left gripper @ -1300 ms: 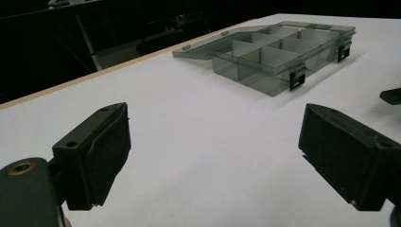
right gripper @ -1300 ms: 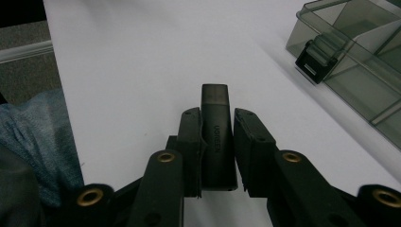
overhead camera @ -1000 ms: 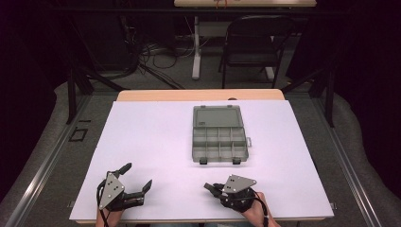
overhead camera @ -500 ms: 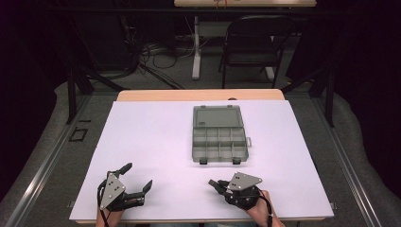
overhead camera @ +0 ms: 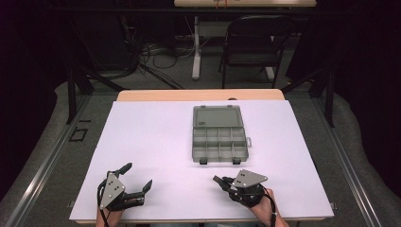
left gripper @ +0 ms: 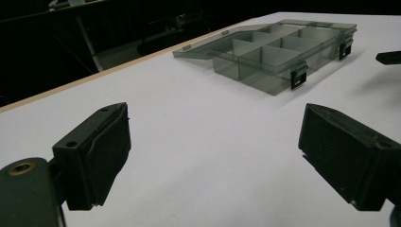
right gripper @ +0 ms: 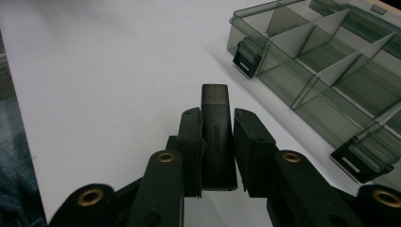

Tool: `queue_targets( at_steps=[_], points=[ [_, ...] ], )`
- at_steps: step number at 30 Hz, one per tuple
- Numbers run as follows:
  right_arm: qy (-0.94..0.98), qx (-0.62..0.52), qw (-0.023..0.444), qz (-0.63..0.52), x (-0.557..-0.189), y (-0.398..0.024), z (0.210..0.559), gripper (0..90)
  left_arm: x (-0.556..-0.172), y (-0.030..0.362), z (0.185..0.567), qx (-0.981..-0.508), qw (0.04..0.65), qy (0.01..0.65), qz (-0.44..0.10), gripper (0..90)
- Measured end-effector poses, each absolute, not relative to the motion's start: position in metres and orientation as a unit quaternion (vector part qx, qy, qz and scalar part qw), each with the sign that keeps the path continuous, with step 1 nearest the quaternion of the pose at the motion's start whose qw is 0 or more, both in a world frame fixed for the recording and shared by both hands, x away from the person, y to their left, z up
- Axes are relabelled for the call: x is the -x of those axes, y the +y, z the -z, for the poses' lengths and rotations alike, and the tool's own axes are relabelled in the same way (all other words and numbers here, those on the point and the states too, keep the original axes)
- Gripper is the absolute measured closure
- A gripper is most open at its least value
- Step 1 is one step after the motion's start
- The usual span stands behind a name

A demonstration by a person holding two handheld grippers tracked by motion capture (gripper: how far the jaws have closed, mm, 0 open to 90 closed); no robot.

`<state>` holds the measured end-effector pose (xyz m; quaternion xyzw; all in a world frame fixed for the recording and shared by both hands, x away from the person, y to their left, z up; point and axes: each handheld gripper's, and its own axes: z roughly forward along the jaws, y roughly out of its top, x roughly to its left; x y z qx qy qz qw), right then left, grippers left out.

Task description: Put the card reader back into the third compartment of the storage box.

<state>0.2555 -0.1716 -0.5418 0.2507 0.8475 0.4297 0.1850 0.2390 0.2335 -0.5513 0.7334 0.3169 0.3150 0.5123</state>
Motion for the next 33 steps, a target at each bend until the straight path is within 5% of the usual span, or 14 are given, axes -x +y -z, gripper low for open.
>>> queue_targets(
  at_steps=[33],
  points=[
    [0.832,-0.273,0.211,-0.435,-0.263,-0.19,0.532,73.5,-0.238,0.233,0.55,-0.733,0.511,0.314,-0.321,10.2]
  ],
)
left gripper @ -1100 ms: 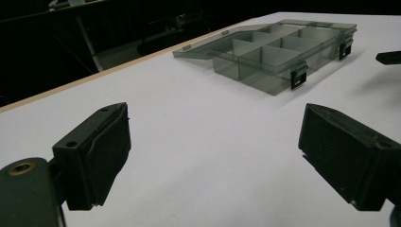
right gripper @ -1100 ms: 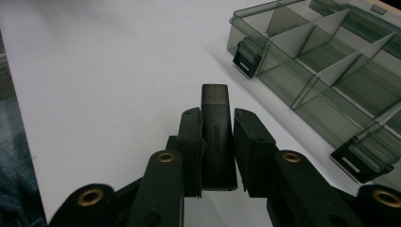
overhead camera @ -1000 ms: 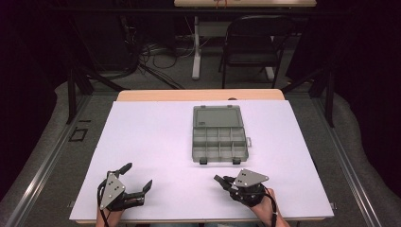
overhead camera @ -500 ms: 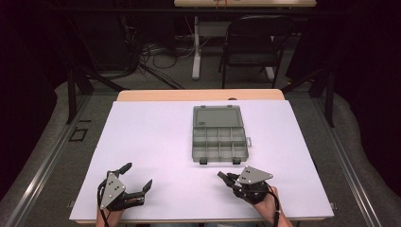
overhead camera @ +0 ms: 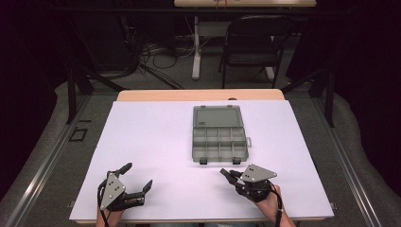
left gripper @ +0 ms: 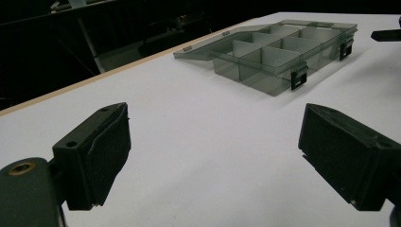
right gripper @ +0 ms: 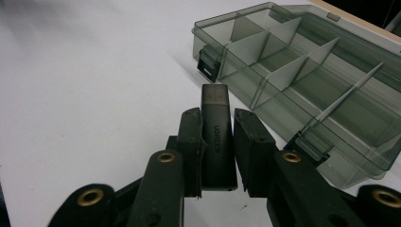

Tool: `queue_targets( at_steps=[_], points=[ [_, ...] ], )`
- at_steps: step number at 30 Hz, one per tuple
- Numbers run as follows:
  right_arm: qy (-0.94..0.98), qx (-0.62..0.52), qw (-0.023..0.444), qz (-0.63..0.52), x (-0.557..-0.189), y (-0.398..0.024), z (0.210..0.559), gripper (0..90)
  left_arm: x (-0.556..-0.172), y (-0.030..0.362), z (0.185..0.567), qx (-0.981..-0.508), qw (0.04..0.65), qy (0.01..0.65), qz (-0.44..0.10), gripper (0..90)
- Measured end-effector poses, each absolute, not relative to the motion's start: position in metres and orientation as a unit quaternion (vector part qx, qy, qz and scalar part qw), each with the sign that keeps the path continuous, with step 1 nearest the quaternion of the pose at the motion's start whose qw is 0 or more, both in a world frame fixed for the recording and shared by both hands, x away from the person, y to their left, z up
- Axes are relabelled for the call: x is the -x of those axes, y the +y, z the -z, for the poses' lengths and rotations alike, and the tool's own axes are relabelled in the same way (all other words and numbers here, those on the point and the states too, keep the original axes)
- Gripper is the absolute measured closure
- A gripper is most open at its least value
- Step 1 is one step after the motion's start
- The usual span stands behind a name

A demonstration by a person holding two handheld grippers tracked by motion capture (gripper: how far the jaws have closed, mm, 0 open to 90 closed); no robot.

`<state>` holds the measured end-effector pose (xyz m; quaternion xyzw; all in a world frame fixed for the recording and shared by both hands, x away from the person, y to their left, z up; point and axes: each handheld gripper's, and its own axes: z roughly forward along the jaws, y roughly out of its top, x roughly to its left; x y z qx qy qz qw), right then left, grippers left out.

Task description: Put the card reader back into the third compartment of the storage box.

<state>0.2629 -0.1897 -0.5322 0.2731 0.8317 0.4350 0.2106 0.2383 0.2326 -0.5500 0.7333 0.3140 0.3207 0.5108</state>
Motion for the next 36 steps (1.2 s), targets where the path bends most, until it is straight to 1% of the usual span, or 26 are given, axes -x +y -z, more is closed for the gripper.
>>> queue_targets(
  at_steps=[21,36],
  points=[
    [0.824,-0.279,0.227,-0.438,-0.271,-0.195,0.522,73.5,-0.238,0.231,0.55,-0.733,0.511,0.313,-0.322,10.2],
    [0.825,-0.279,0.227,-0.436,-0.282,-0.19,0.514,73.5,-0.239,0.23,0.55,-0.733,0.511,0.312,-0.323,10.3]
  ],
)
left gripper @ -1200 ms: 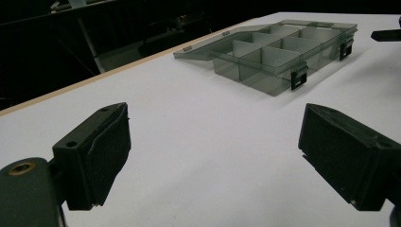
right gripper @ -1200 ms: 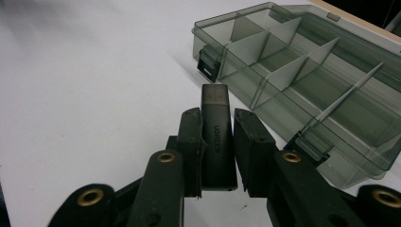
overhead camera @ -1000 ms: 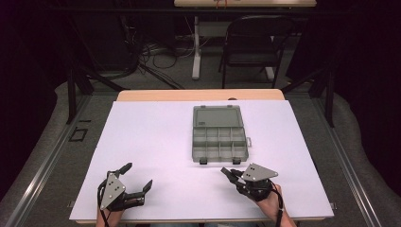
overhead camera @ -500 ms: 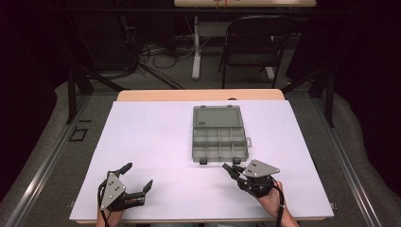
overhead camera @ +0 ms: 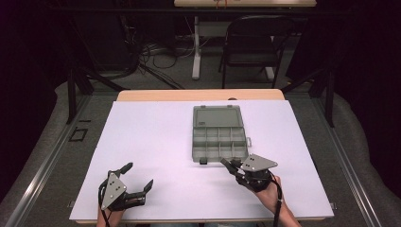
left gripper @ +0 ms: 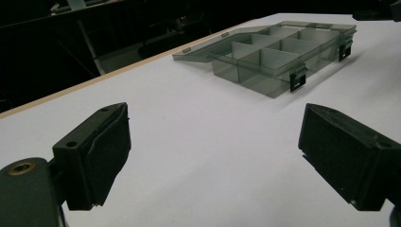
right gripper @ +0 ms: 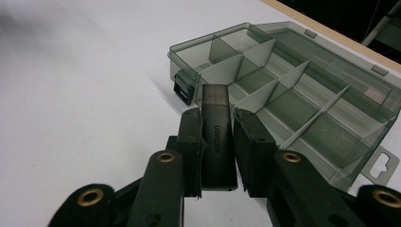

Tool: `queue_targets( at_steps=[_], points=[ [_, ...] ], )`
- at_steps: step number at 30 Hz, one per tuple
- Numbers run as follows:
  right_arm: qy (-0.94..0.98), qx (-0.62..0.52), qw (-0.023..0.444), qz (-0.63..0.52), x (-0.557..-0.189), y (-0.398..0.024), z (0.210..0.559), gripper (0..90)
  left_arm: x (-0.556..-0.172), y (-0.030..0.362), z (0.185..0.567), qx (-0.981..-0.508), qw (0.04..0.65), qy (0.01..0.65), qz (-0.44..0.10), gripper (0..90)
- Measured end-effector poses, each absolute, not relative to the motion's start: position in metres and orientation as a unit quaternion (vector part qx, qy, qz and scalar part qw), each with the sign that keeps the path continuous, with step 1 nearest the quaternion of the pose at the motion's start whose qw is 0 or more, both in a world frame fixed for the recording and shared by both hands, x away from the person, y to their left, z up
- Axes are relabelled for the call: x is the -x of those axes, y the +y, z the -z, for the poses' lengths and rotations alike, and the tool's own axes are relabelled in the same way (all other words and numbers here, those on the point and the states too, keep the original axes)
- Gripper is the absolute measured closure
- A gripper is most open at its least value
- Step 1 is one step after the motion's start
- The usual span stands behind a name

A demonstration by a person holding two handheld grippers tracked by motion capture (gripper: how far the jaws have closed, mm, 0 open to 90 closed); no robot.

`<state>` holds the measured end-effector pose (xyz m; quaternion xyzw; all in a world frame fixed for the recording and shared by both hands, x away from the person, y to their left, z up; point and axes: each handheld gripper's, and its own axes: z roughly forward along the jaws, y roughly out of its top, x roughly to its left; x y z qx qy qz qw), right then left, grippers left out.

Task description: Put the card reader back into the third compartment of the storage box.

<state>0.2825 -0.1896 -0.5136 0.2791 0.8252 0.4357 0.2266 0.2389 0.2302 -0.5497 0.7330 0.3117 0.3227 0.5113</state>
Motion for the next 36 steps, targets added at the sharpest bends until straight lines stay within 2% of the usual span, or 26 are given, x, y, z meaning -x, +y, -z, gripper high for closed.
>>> queue_targets(
  at_steps=[36],
  points=[
    [0.818,-0.302,0.233,-0.43,-0.311,-0.19,0.501,73.5,-0.24,0.231,0.549,-0.732,0.51,0.312,-0.327,10.3]
  ],
)
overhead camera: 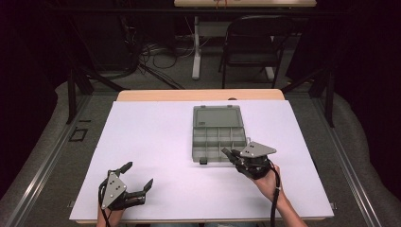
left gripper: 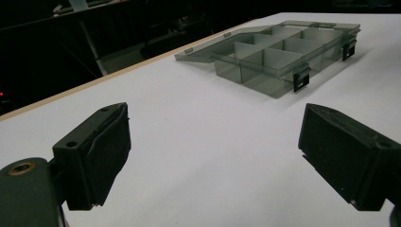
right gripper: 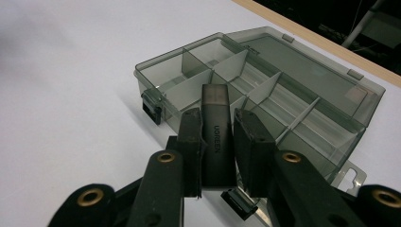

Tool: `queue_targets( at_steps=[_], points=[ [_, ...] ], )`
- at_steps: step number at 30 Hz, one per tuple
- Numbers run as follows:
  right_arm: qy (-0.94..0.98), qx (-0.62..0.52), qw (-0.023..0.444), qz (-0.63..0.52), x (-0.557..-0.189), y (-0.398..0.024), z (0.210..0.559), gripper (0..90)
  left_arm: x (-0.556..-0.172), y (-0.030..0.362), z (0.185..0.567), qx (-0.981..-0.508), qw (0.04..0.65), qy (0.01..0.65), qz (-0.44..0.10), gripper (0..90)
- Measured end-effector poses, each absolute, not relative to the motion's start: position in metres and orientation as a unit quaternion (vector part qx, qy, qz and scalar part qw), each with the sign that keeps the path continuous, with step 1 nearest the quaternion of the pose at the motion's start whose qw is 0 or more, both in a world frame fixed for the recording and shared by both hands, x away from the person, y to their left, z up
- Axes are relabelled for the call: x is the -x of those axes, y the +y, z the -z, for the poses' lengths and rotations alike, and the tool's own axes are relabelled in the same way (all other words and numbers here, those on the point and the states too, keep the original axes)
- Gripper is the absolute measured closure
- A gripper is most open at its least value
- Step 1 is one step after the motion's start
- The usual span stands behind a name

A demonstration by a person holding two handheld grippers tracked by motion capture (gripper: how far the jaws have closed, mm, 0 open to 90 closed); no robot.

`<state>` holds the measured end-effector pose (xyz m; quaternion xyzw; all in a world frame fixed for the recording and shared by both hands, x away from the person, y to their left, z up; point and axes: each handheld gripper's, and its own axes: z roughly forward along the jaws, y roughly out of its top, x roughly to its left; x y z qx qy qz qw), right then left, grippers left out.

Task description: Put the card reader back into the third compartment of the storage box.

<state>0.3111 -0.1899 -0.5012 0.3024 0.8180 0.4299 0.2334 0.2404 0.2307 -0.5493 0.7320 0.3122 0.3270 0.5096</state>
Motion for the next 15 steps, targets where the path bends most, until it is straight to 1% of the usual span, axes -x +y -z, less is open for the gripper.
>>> queue_targets(
  at_steps=[15],
  points=[
    [0.819,-0.31,0.236,-0.421,-0.326,-0.188,0.5,73.4,-0.24,0.231,0.549,-0.73,0.512,0.314,-0.326,10.3]
  ],
)
